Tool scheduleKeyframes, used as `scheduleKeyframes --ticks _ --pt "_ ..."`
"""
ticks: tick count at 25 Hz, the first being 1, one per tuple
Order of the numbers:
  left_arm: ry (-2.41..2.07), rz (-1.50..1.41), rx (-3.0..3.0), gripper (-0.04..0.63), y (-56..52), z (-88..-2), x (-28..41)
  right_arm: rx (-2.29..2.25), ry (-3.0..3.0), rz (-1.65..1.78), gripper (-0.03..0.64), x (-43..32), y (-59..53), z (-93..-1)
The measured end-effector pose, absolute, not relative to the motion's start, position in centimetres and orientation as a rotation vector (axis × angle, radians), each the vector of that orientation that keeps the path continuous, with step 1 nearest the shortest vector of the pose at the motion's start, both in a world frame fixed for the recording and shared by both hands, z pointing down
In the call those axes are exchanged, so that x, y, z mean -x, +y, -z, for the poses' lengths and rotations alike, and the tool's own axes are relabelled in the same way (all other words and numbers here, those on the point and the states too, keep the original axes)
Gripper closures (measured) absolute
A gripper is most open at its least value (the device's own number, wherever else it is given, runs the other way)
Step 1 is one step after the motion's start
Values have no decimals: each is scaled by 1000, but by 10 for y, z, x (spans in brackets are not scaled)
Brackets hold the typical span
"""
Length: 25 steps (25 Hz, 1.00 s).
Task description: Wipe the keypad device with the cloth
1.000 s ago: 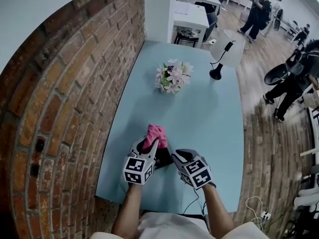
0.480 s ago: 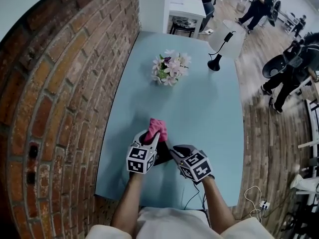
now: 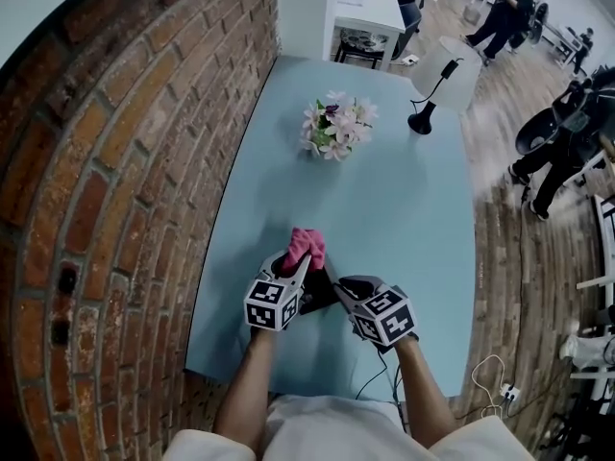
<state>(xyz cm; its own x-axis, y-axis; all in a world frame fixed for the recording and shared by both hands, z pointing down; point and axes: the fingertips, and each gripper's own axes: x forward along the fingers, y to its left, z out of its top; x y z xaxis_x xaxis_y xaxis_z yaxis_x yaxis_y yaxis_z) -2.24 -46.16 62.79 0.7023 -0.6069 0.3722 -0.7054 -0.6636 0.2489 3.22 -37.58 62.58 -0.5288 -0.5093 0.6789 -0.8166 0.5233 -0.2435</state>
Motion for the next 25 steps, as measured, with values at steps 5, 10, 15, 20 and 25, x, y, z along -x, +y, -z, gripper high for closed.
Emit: scheduleKeyframes --ticks 5,10,15,20,25 --pt "-1021 -398 -2473 457 -458 -640 32 -1082 -2225 -763 552 -33 -375 -627" --pt "-1042 -445 -2437 457 -454 -653 45 -1075 -2231 -787 553 -33 -375 -626" --pt "-1067 -483 -2389 457 -450 -668 61 -1097 -2226 -777 553 -33 -375 -626" --pt "-1081 -494 -2369 457 -450 -677 67 -1102 -2240 -810 552 -34 -376 -627" --pt "-1102 -553 -2366 457 -448 -687 76 -1102 -2239 -797 552 -34 -377 -628"
